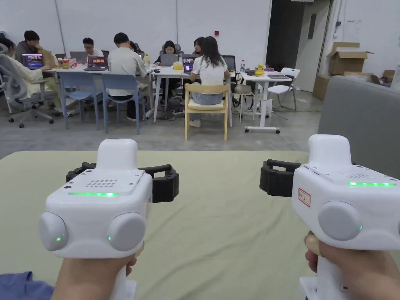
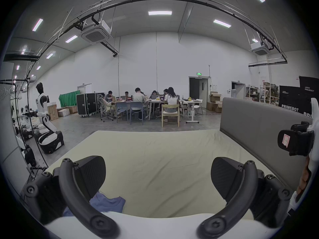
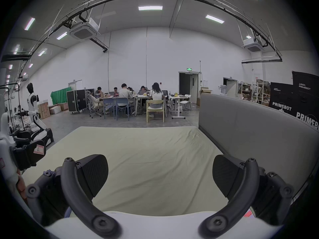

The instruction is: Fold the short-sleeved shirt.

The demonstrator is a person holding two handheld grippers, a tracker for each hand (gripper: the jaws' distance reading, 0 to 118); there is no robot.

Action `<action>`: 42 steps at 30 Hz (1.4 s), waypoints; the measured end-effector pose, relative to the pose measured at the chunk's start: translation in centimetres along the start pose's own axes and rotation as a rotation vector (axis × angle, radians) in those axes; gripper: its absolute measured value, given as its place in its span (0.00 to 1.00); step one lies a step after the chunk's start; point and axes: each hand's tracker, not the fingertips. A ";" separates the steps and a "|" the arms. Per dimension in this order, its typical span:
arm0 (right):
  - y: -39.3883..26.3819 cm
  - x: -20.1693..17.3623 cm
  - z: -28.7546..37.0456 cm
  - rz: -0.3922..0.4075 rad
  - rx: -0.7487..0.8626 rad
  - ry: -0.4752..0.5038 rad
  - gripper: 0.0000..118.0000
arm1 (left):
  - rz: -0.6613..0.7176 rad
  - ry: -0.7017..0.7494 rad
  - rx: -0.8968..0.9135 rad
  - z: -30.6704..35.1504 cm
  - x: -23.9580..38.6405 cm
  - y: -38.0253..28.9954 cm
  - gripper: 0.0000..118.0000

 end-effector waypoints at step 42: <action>0.9 -0.3 0.4 0.006 0.015 -0.006 1.00 | 0.019 0.013 -0.013 0.2 -0.5 1.0 1.00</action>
